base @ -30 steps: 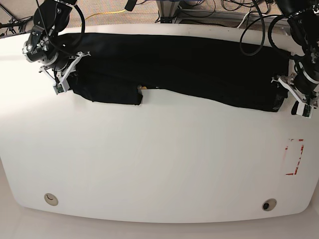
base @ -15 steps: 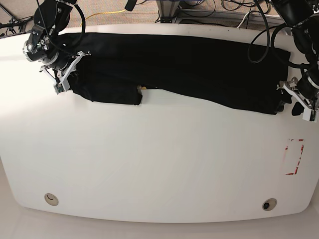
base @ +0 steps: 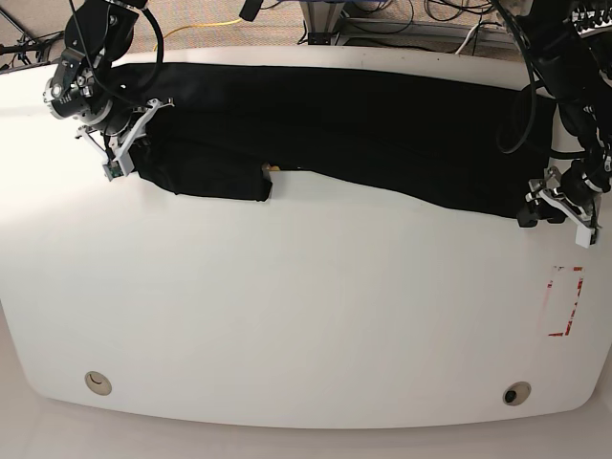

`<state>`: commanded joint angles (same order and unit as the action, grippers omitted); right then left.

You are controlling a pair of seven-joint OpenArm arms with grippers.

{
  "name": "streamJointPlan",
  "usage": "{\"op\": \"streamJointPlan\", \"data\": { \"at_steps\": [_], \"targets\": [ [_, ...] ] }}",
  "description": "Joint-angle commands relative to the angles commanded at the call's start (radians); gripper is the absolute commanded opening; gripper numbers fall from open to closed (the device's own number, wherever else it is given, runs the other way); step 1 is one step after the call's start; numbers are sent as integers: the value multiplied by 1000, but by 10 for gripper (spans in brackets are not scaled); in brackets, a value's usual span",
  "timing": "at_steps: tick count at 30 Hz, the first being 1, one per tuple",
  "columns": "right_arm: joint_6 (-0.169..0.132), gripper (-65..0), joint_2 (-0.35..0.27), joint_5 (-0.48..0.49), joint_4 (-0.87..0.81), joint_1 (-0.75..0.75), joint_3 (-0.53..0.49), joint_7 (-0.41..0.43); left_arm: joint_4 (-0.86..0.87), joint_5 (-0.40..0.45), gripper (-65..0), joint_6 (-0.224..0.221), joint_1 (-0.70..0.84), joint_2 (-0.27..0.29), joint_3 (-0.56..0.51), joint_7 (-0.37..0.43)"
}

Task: Fold the T-shirt properly
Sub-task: 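Slide the left gripper along the shirt edge toward the right gripper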

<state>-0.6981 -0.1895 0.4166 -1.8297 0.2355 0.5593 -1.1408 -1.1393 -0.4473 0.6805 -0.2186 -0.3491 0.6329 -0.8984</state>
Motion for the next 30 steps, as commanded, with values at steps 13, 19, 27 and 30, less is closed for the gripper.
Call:
{"op": "streamJointPlan", "data": {
  "at_steps": [13, 19, 27, 30],
  "targets": [
    [0, -650, 0, 0, 0, -2, 3, 0, 63, 49, -589, 2, -58, 29, -74, 14],
    [0, -650, 0, 0, 0, -3, 3, 0, 34, 48, -650, 18, -46, 28, -146, 92],
    [0, -650, 0, -3, 0, 0, 3, 0, -210, 48, -650, 18, 72, 28, -147, 94],
    [0, -650, 0, 0, 0, -2, 3, 0, -304, 48, -650, 18, 133, 28, -144, 94]
  ]
}}
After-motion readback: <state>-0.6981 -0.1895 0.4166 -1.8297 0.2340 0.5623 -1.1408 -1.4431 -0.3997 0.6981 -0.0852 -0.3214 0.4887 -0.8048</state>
